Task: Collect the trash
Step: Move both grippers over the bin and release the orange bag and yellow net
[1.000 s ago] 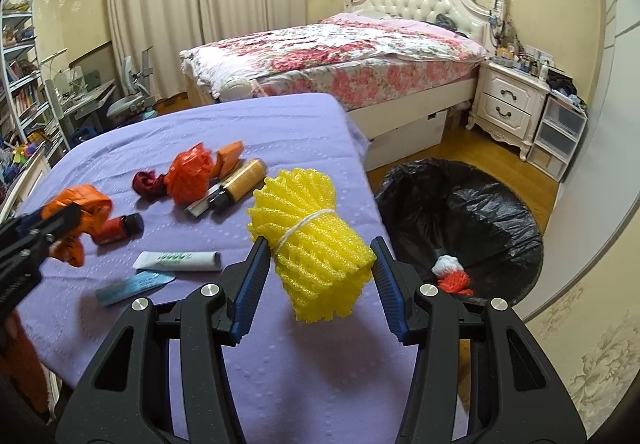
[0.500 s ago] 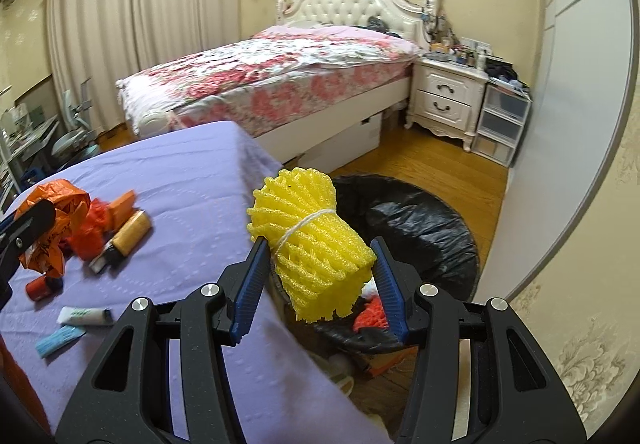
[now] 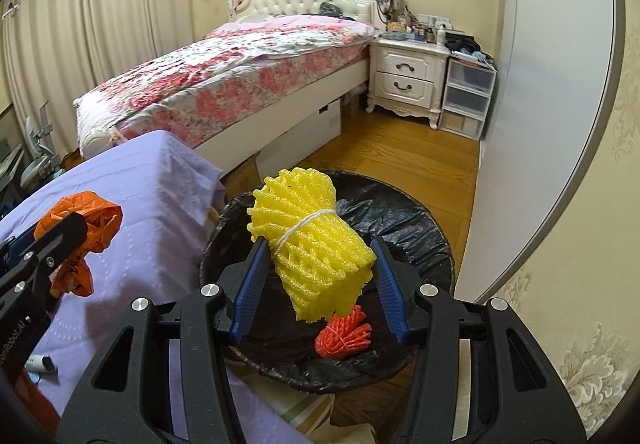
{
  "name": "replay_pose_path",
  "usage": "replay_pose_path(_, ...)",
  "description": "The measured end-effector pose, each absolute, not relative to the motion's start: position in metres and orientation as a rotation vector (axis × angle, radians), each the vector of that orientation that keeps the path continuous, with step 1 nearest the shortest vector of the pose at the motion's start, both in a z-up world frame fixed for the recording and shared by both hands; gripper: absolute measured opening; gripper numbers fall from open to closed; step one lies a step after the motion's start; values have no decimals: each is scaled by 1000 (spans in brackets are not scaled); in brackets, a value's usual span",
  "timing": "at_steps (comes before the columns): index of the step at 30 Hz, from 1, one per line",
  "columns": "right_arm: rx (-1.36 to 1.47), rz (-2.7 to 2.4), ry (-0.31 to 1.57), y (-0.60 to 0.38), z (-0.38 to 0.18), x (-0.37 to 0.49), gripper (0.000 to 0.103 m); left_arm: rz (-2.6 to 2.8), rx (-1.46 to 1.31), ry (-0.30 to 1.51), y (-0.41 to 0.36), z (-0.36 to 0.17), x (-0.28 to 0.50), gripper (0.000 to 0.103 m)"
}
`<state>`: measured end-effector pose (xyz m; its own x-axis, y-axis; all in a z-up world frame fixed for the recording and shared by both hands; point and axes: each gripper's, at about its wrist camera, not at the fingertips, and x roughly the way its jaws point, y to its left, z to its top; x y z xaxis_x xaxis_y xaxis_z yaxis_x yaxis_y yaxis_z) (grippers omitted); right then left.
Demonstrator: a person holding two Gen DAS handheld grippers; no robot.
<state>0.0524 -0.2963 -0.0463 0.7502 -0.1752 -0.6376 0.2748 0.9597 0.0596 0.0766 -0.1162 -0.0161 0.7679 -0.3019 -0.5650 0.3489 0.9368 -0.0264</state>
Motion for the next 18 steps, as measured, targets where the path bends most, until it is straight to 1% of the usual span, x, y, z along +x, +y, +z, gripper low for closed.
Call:
replay_pose_path(15, 207, -314, 719, -327, -68, 81, 52, -397, 159, 659, -165, -36, 108, 39)
replay_pose_path(17, 212, -319, 722, -330, -71, 81, 54, -396, 160, 664, -169, -36, 110, 41)
replay_pose_path(18, 213, -324, 723, -331, -72, 82, 57, -393, 159, 665, -169, -36, 111, 43)
